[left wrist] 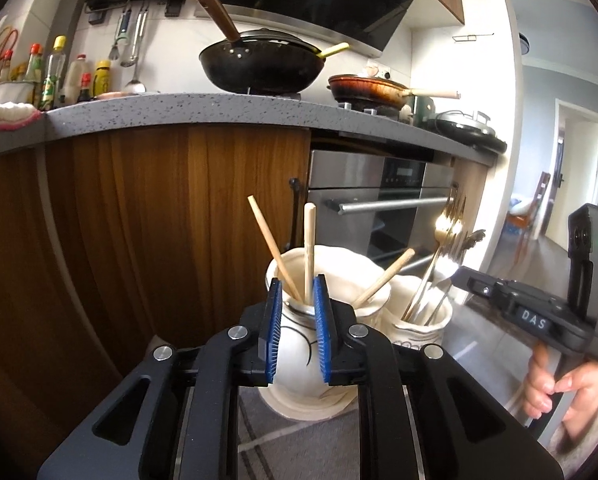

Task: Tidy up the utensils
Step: 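Lower the chopstick into the taller pot while the right drops the spoon into the shorter pot, then withdraw both open tools back toward the remaining utensils on the cloth, then grasp another wooden chopstick with the left tool while the right grasps a yellow utensil, then carry the chopstick over the taller pot while the right carries the yellow utensil over the shorter pot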

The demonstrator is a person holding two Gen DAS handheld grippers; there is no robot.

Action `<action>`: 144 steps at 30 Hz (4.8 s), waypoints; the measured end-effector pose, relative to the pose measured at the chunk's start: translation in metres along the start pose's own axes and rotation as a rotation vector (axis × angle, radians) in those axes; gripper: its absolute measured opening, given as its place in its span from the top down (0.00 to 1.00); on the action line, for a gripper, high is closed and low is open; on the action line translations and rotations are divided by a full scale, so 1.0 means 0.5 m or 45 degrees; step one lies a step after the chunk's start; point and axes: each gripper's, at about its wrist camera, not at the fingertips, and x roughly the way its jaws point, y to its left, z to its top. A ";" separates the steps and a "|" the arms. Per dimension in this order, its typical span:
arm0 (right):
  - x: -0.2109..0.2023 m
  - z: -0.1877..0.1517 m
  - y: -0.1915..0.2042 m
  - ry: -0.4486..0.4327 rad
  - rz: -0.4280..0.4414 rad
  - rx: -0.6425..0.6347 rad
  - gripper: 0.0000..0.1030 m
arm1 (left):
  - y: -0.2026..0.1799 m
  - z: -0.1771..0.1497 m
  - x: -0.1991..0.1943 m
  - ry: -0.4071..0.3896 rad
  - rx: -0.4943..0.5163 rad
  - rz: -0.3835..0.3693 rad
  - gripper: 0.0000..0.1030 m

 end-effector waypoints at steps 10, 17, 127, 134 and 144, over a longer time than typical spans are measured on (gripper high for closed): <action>-0.018 -0.005 0.001 0.031 0.023 0.003 0.72 | -0.001 -0.014 -0.034 0.008 -0.006 0.041 0.50; -0.054 -0.014 -0.010 0.050 0.007 0.016 0.44 | -0.013 -0.027 -0.059 0.012 0.001 0.053 0.24; -0.070 -0.146 -0.041 0.625 -0.104 -0.144 0.91 | -0.227 -0.206 0.034 0.679 0.328 -0.152 0.94; -0.112 -0.114 -0.020 0.514 -0.045 -0.152 0.91 | -0.203 -0.176 -0.010 0.586 0.325 -0.134 0.94; -0.126 -0.112 -0.009 0.499 -0.029 -0.171 0.91 | -0.213 -0.233 0.040 0.837 0.387 -0.159 0.93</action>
